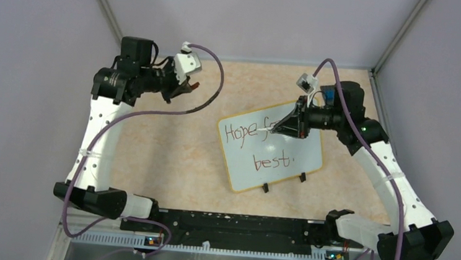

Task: Write a sentence on the whiteboard
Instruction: Insert the whiteboard marker without the cap into the pen cap.

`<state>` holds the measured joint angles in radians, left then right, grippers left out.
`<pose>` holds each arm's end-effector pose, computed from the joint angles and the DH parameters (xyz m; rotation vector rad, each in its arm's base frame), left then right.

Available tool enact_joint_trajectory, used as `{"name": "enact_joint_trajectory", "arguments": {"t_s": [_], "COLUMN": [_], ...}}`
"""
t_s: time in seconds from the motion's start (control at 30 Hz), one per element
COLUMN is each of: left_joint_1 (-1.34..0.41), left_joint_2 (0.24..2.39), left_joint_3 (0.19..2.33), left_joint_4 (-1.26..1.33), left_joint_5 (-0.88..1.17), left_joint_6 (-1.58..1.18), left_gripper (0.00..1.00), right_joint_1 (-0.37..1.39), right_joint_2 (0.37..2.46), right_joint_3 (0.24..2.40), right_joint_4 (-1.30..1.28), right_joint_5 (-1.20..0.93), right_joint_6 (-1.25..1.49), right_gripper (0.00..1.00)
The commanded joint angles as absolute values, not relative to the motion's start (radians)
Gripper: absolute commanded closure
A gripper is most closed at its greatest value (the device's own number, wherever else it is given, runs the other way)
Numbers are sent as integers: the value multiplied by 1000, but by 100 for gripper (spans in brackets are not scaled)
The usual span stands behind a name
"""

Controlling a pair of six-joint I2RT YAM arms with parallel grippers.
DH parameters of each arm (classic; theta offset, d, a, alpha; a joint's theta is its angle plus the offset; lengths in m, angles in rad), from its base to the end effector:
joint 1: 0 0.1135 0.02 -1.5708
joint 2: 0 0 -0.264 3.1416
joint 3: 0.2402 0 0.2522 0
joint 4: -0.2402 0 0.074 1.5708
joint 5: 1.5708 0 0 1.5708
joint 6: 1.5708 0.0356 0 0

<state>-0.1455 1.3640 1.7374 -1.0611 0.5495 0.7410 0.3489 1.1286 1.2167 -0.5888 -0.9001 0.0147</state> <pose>0.2473 -0.0550 0.4509 1.1737 1.8084 -0.2795 0.2067 0.1049 0.3873 -0.8858 1.8528 1.1497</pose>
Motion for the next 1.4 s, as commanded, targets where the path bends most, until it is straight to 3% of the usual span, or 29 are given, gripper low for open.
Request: {"name": "enact_joint_trajectory", "arguments": {"t_s": [0.0, 0.2, 0.47, 0.87, 1.37], "left_joint_1": [-250, -439, -706, -754, -769], "left_joint_2": [1392, 1431, 1466, 1537, 1545], "left_joint_3": [1848, 1867, 1757, 1674, 1699], "left_joint_4": [-1285, -1406, -1413, -1303, -1292], "left_joint_5": [740, 749, 615, 579, 598], "left_joint_6": [846, 864, 722, 462, 474], "left_gripper": [100, 100, 100, 100, 100], "right_joint_1": [306, 300, 301, 345, 390], "right_joint_2": [1106, 1086, 1062, 1062, 1081], "right_joint_3": [1123, 1030, 949, 874, 849], "right_joint_4": [-372, -251, -188, -190, -182], "right_joint_5": [-1081, -1145, -1167, -1152, -1158], "right_joint_6": [186, 291, 367, 362, 358], "right_gripper": [100, 100, 100, 100, 100]}}
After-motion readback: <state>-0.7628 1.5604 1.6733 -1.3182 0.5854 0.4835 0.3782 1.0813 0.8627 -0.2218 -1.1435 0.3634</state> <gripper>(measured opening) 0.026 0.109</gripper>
